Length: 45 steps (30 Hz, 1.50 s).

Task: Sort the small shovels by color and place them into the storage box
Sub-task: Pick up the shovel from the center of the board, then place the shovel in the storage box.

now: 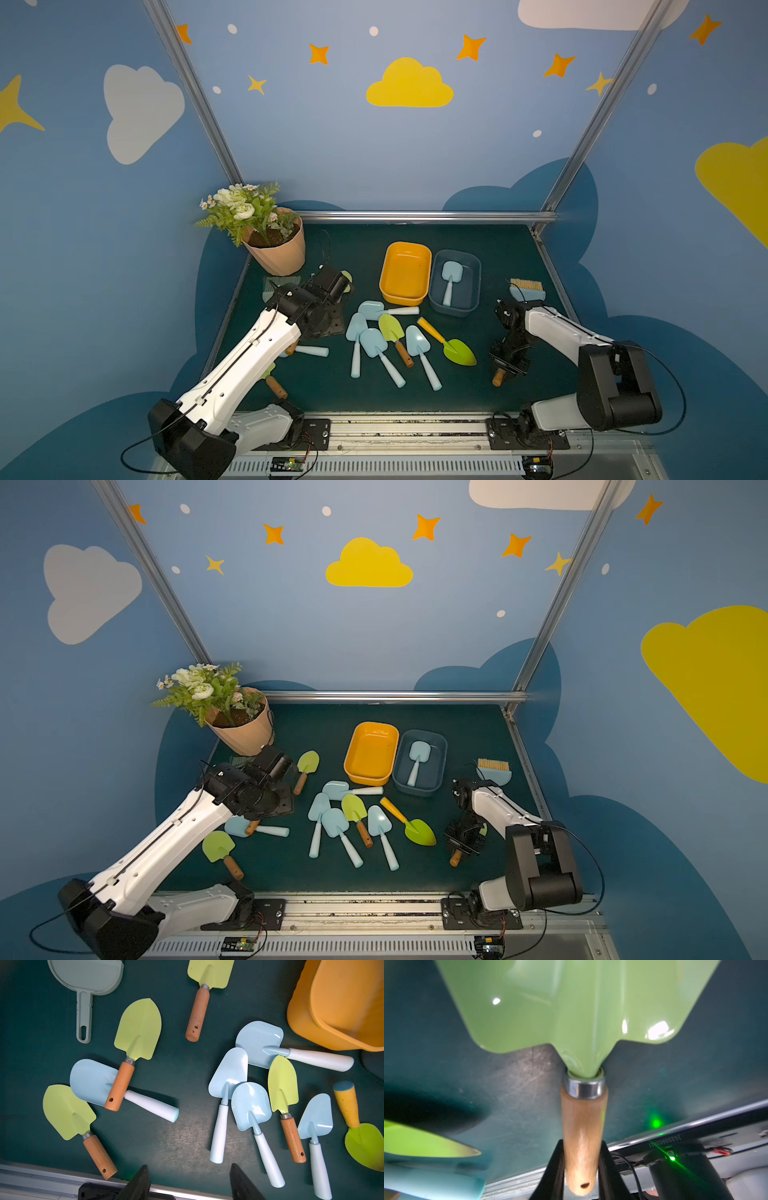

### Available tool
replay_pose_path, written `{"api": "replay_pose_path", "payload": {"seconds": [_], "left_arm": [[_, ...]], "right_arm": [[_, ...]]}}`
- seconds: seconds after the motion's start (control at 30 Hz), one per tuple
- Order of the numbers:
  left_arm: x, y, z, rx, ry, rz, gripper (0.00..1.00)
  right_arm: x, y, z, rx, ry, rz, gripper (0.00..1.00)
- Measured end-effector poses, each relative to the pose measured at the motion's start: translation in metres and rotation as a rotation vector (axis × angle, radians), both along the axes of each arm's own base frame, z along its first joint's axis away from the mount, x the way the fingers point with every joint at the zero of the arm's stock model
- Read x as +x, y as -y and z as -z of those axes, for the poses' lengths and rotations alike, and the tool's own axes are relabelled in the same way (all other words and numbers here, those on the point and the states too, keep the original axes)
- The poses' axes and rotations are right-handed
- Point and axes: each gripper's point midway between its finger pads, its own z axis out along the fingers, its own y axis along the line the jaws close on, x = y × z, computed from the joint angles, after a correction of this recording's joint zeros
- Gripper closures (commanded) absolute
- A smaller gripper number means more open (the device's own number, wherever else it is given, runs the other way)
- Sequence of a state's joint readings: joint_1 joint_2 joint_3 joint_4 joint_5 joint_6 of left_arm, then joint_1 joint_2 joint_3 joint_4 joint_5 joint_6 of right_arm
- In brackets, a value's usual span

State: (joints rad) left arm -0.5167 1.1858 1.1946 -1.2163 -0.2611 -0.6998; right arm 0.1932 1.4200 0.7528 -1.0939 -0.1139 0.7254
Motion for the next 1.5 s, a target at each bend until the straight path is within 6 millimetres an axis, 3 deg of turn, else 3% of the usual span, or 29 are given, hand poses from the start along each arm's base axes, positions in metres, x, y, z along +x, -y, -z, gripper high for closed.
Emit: {"api": "replay_pose_path", "payload": {"seconds": [0.17,0.57,0.8,1.0,1.23,1.37,1.5], "left_arm": [[0.001,0.001,0.0,-0.005,0.004,0.001,0.46],[0.001,0.004,0.003,-0.018,-0.002,0.003,0.46],[0.002,0.004,0.003,-0.021,0.0,0.004,0.46],[0.002,0.005,0.003,-0.025,0.003,0.006,0.46],[0.008,0.009,0.003,-0.014,-0.009,0.026,0.46],[0.011,0.01,0.001,-0.017,-0.005,0.027,0.46],[0.011,0.01,0.002,-0.014,-0.012,0.025,0.46]], "right_arm": [[0.011,0.005,-0.022,-0.03,0.054,-0.033,0.94],[0.049,0.001,-0.104,-0.089,0.224,-0.172,1.0],[0.09,-0.032,-0.165,-0.073,0.338,-0.302,1.0],[0.132,-0.083,-0.198,0.007,0.385,-0.389,1.0],[0.191,-0.153,-0.207,0.136,0.448,-0.429,1.0],[0.214,-0.184,-0.193,0.181,0.446,-0.42,1.0],[0.227,-0.209,-0.164,0.218,0.395,-0.387,1.0]]}}
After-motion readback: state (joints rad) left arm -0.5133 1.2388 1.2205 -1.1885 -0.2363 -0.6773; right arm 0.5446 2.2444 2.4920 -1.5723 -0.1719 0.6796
